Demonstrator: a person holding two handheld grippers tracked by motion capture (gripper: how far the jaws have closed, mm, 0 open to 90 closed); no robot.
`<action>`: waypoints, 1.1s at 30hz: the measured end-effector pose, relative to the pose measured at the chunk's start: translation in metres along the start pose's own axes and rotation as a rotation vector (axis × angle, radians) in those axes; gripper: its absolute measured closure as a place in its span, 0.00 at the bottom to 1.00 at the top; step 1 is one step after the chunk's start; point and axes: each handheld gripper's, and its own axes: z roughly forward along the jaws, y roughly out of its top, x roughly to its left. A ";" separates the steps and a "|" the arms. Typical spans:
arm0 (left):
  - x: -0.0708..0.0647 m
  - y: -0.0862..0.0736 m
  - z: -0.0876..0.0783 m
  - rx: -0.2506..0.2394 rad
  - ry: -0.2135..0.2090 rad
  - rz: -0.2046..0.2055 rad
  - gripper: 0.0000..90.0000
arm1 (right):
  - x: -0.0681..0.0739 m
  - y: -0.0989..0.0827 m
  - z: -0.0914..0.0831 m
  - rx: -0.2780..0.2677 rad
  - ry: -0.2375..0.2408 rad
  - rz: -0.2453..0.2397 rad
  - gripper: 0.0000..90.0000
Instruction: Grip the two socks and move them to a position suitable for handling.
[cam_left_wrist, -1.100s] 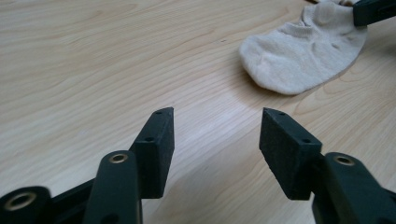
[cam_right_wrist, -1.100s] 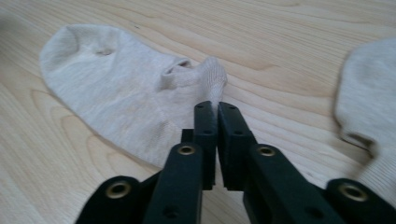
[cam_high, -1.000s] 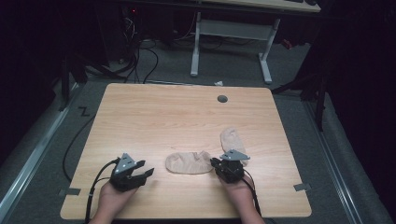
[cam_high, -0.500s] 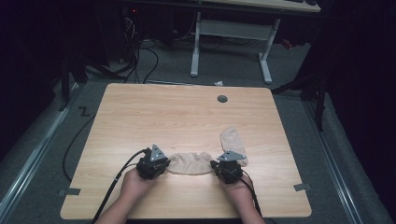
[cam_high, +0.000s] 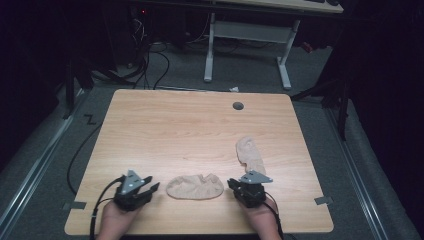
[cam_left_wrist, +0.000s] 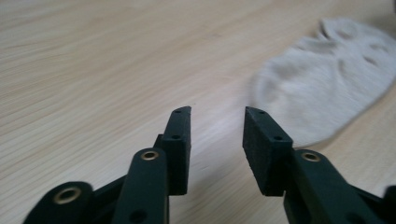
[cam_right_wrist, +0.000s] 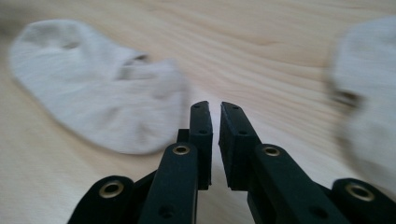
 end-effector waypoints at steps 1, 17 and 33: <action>0.009 -0.004 -0.005 -0.001 0.013 -0.025 0.67 | -0.007 -0.001 -0.005 -0.003 -0.026 0.006 0.93; 0.030 -0.014 -0.002 0.008 0.016 -0.078 0.60 | -0.055 0.004 -0.018 0.065 -0.220 0.028 0.81; 0.033 -0.017 -0.002 0.019 0.017 -0.084 0.58 | -0.065 0.004 0.007 0.157 -0.237 0.001 0.83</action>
